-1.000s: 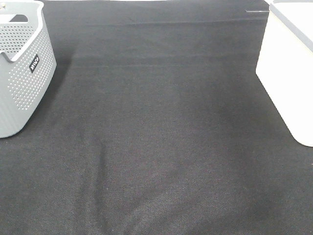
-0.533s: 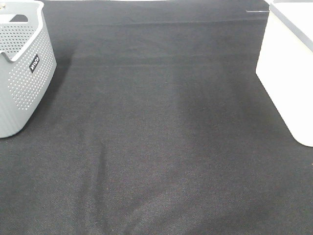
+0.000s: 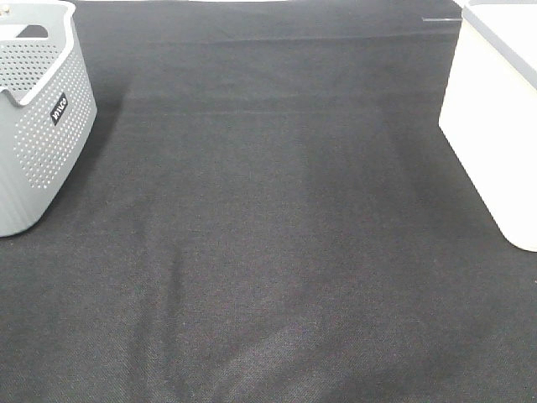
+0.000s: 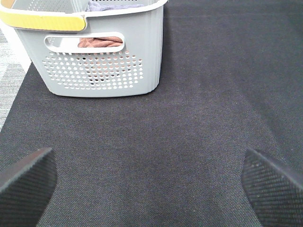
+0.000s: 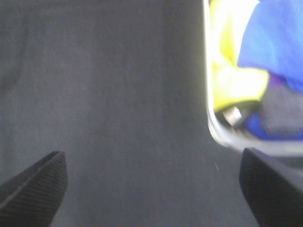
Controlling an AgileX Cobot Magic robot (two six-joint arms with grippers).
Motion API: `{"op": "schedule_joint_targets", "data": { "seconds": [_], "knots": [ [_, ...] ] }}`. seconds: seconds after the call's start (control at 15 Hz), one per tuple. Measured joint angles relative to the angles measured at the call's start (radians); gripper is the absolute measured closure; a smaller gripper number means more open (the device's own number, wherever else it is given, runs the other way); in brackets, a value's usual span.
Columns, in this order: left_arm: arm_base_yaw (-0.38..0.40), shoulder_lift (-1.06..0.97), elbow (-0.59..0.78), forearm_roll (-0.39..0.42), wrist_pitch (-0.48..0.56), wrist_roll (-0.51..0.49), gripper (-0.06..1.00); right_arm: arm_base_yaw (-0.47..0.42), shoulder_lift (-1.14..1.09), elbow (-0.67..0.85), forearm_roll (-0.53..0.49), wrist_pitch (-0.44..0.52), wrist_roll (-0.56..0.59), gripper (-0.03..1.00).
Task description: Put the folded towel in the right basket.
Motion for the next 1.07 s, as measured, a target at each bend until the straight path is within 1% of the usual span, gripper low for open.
{"op": "schedule_joint_targets", "data": {
  "seconds": [0.13, 0.2, 0.33, 0.4, 0.6, 0.8, 1.07],
  "knots": [
    [0.000, 0.000, 0.000, 0.000, 0.000, 0.000, -0.04, 0.000, -0.203, 0.157, -0.025, 0.000, 0.000, 0.01],
    [0.000, 0.000, 0.000, 0.000, 0.000, 0.000, -0.04, 0.000, -0.203, 0.157, -0.025, 0.000, 0.000, 0.01],
    [0.000, 0.000, 0.000, 0.000, 0.000, 0.000, -0.04, 0.000, -0.398, 0.320, -0.051, 0.001, 0.000, 0.01],
    [0.000, 0.000, 0.000, 0.000, 0.000, 0.000, -0.04, 0.000, -0.553, 0.438, -0.075, 0.003, 0.000, 0.01],
    [0.000, 0.000, 0.000, 0.000, 0.000, 0.000, -0.04, 0.000, -0.797, 0.646, -0.080, -0.005, -0.001, 0.01],
    [0.000, 0.000, 0.000, 0.000, 0.000, 0.000, -0.04, 0.000, -0.984, 0.779, -0.085, -0.056, -0.037, 0.01],
    [0.000, 0.000, 0.000, 0.000, 0.000, 0.000, -0.04, 0.000, -1.155, 0.932, -0.085, -0.073, -0.053, 0.01]
  ]
}}
